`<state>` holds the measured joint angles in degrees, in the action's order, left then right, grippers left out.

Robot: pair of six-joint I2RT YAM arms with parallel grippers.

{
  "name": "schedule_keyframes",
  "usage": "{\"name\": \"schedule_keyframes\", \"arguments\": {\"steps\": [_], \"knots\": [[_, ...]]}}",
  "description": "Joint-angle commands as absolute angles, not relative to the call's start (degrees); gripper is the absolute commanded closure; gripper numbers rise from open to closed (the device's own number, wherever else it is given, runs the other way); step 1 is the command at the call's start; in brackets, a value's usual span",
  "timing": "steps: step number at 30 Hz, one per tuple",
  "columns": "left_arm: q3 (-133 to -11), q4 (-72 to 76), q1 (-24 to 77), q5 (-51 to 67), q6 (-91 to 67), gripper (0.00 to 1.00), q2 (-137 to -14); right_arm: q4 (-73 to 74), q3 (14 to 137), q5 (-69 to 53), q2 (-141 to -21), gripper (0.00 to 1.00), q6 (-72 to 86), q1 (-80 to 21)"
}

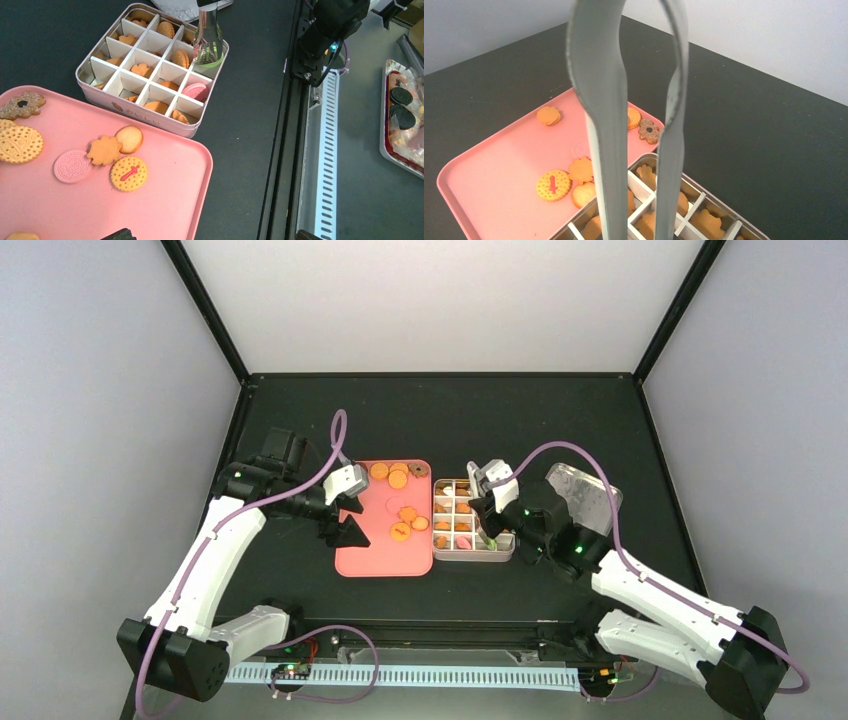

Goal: Pack the cookies
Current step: Place the fake cookies in the empty pocket of the box.

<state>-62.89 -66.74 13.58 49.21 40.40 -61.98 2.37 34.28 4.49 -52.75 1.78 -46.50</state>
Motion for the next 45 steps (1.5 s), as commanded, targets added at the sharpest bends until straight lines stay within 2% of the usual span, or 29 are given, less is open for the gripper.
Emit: {"name": "schedule_keyframes", "arguments": {"steps": [1,7,24,37,45], "knots": [[-65.3,-68.36,13.45,49.27,41.57,0.14,-61.45,1.85,37.65,2.8,-51.35,0.76,1.3,-46.84],[-65.48,-68.38,13.45,49.19,41.75,0.14,-61.56,3.94,38.58,-0.65,-51.24,0.76,1.91,-46.79],[-65.63,-68.5,13.45,49.32,41.75,0.14,-61.8,6.3,39.46,1.58,-52.46,0.74,0.85,-46.84],[-65.21,-68.78,13.45,49.04,42.26,0.14,-61.7,7.04,39.53,0.75,-52.12,0.85,0.67,-48.44],[-65.42,-69.17,13.45,48.17,42.39,0.14,-61.46,5.08,42.11,2.15,-49.35,0.79,1.93,-49.83]]}}
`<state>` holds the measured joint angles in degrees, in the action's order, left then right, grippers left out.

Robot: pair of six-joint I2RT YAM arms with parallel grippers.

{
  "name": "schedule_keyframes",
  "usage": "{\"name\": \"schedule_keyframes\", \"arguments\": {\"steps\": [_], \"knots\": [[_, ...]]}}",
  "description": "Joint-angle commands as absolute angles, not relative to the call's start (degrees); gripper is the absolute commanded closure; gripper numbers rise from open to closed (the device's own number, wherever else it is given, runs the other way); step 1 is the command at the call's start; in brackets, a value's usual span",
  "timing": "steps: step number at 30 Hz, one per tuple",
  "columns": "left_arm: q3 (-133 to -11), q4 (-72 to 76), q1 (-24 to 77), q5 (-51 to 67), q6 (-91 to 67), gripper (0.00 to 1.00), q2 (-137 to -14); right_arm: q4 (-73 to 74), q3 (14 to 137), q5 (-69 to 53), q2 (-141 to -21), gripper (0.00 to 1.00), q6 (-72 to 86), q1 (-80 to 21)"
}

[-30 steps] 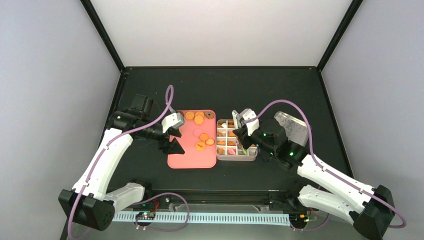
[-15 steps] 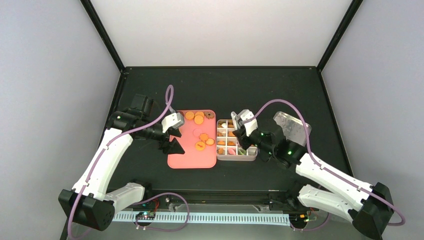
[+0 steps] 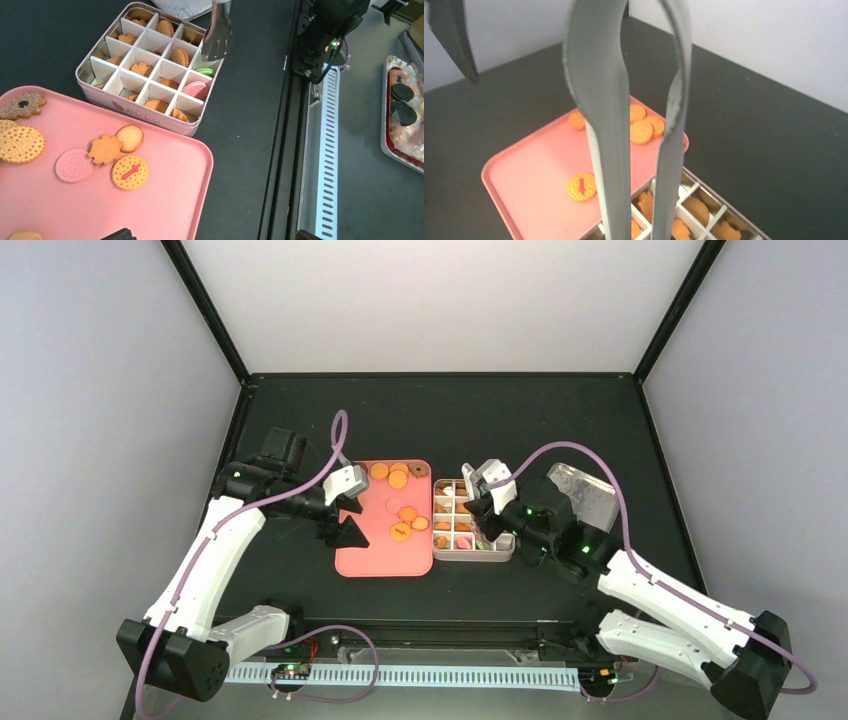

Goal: Pack the cookies
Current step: Place the fake cookies in the empty pocket of the box.

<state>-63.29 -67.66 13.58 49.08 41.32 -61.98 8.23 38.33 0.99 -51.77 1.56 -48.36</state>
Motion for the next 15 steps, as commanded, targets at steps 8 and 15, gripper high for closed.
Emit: {"name": "schedule_keyframes", "arguments": {"steps": [8,15], "knots": [[-67.77,-68.77,8.75,40.55,39.84,0.14,-58.79,-5.08,48.52,13.26,-57.21,0.79,-0.92,-58.14],[-67.41,-62.93,-5.24,37.36,35.38,0.03,-53.46,-18.8,54.93,16.71,-71.55,0.74,-2.9,-62.26]]}}
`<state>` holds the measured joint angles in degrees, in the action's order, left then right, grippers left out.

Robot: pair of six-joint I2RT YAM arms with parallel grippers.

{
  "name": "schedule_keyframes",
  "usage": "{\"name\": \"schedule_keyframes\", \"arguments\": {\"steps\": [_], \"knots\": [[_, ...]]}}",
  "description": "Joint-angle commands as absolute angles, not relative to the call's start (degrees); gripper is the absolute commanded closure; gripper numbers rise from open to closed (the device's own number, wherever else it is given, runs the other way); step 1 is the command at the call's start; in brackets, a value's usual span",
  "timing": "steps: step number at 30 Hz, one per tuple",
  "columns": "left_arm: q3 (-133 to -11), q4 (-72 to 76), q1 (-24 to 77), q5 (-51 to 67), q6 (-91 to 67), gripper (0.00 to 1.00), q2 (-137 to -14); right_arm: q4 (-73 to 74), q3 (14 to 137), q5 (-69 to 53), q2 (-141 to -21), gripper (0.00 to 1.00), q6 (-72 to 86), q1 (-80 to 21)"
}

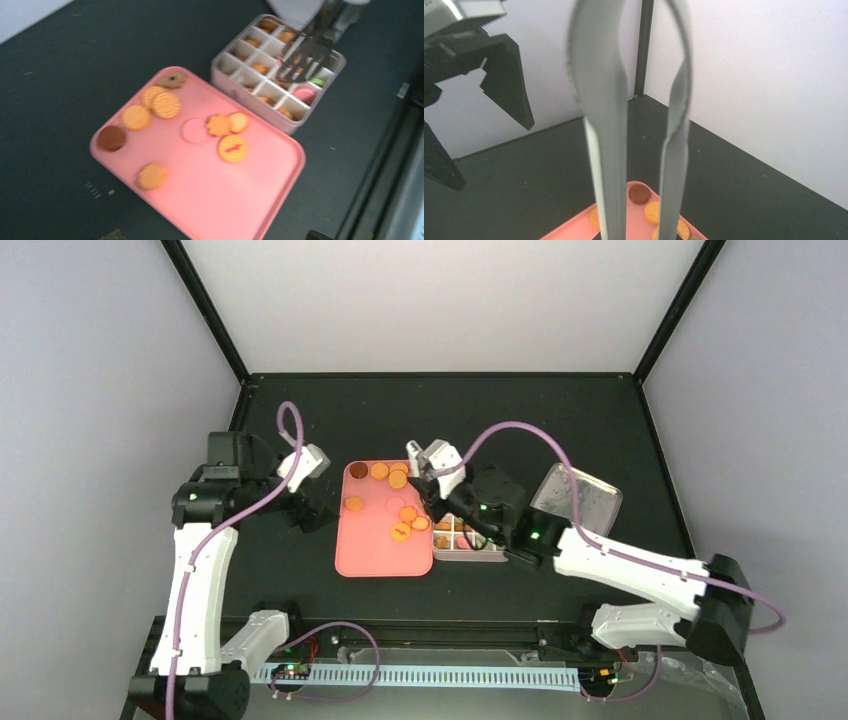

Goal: Pack the cookies
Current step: Place the fake cookies in the empty pocket of the box, then pick up the fake cookies from the plate.

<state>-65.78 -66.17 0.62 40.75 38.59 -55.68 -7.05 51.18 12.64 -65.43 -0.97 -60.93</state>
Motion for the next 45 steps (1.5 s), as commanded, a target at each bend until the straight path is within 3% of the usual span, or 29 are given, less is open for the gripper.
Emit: {"name": "schedule_keyframes", "arguments": {"steps": [1,8,25,45], "knots": [[-67.35,-62.67,-6.73,36.5,35.15,0.02,-53.13,-19.84,56.2,16.87,-73.83,0.73,-2.79,-62.29],[-65.21,-62.18,-14.02,36.6,35.37,0.01,-50.91,-20.78,61.37,16.51,-84.71,0.72,1.74,-62.31],[-55.55,-58.23,-14.15,43.16,40.82,0.01,-47.66,-19.21,61.35,17.85,-95.03,0.69,8.7,-60.65],[-56.66,-56.89,-14.09,47.91,39.71,0.01,-52.56,-14.35,74.18,13.79,-107.64,0.64,7.68,-56.44]]}}
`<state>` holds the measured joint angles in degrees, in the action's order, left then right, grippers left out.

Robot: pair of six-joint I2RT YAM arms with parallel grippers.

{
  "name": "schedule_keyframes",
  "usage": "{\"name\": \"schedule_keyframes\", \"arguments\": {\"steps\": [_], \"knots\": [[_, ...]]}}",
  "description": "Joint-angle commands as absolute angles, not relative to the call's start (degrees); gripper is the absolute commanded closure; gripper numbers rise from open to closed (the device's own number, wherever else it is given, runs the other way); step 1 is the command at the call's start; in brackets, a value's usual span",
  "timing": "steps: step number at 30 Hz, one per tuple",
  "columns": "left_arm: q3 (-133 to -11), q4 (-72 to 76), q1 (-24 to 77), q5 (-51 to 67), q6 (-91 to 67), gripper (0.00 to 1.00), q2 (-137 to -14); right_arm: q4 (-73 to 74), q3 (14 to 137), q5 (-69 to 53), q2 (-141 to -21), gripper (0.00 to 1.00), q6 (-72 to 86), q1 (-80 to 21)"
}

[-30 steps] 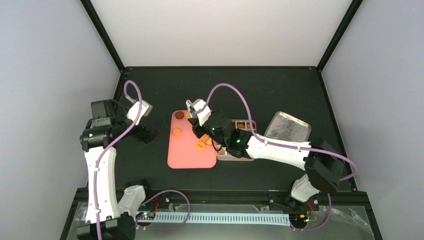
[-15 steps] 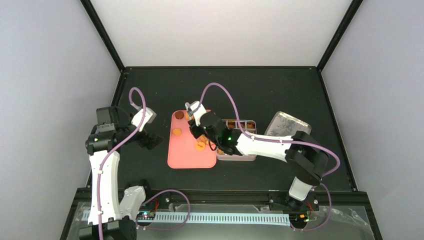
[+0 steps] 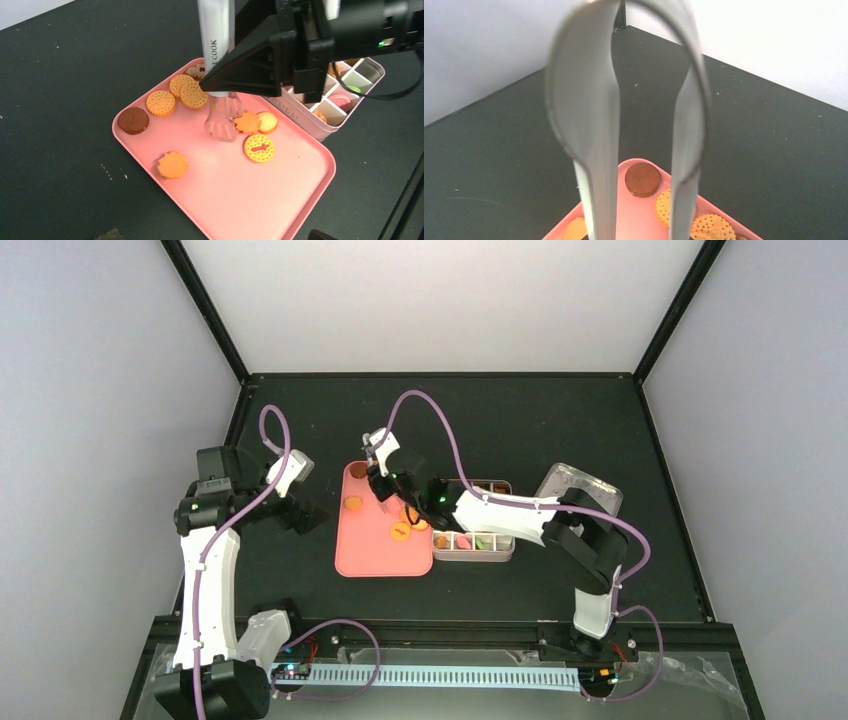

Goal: Pack the cookies
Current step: Pick up the fake cookies from the plate.

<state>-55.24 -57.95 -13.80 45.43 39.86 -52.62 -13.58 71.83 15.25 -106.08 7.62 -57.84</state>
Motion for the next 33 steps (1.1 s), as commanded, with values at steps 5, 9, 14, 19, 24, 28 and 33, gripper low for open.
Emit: {"name": "schedule_keyframes", "arguments": {"steps": [5,9,14,19,24,28,33], "knots": [[-57.38,-57.12,-14.09,47.81,39.81,0.01,-52.88,-14.62,74.95,12.31,-109.16,0.63,7.76,-55.25],[-58.02,-57.22,-14.06,48.07,39.56,0.01,-53.4,-14.54,75.08,10.81,-110.18,0.62,7.93,-54.67],[-58.89,-57.9,-14.05,48.33,39.53,0.01,-53.57,-15.99,71.3,8.4,-108.87,0.62,9.24,-54.66],[-58.73,-57.92,-13.92,48.7,39.55,0.01,-53.5,-16.92,68.2,6.55,-107.41,0.64,10.64,-54.68],[-58.73,-58.09,-13.83,49.21,39.29,0.01,-53.29,-16.87,67.31,6.51,-106.35,0.72,10.83,-54.79],[-58.71,-58.18,-13.74,49.4,39.2,0.01,-52.92,-16.26,69.05,6.9,-104.41,0.77,9.3,-54.78],[-59.22,-58.54,-13.71,49.15,39.44,0.01,-52.99,-14.27,71.66,8.21,-97.69,0.81,7.09,-54.74]]}}
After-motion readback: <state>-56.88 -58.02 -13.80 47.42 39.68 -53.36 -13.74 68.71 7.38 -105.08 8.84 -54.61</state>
